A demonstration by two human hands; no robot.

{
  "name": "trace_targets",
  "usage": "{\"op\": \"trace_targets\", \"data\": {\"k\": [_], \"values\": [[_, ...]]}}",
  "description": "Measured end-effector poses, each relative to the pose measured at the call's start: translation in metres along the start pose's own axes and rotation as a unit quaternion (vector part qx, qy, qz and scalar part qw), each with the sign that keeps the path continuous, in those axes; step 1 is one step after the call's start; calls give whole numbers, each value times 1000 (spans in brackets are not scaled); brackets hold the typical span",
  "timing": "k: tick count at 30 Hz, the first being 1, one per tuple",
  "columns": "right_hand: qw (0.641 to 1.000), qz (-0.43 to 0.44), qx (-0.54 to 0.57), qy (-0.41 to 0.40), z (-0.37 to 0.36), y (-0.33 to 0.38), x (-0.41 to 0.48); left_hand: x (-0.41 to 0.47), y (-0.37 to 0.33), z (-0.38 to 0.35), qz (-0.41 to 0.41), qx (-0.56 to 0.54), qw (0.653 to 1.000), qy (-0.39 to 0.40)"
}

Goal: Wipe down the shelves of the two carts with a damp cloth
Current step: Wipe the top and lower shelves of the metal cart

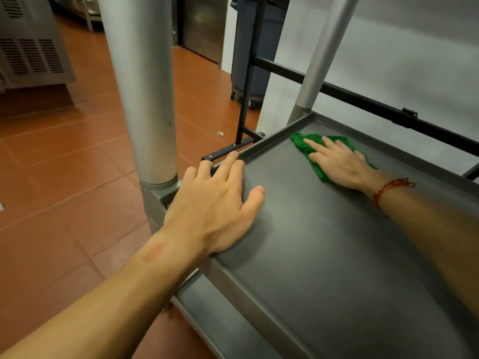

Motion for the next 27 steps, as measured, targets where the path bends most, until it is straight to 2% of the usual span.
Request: {"op": "trace_targets", "data": {"k": [5,8,13,17,22,27], "values": [[986,158,7,46,-16,48,-69,1,1,-3,8,15,1000,-2],[977,205,17,63,-20,54,-85,-1,1,-2,8,19,1000,9],[989,143,4,29,-11,37,-35,-2,1,1,10,16,1000,15],[997,76,-27,-7,-4,-3,23,-3,2,0,6,0,1000,14],[995,-90,12,-41,9,-36,57,-1,4,-3,-2,-6,1000,16],[998,-57,9,-22,7,-22,44,1,4,-2,1,17,999,27]]}}
Point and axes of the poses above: each hand's wrist, its own x-axis towards the middle knuckle, its own z-axis out of the back of the hand, y = z × x, the point moved 1 cm from there along x, towards the middle knuckle, and after that the axes turned 12 degrees about x, right-handed, at the moved point
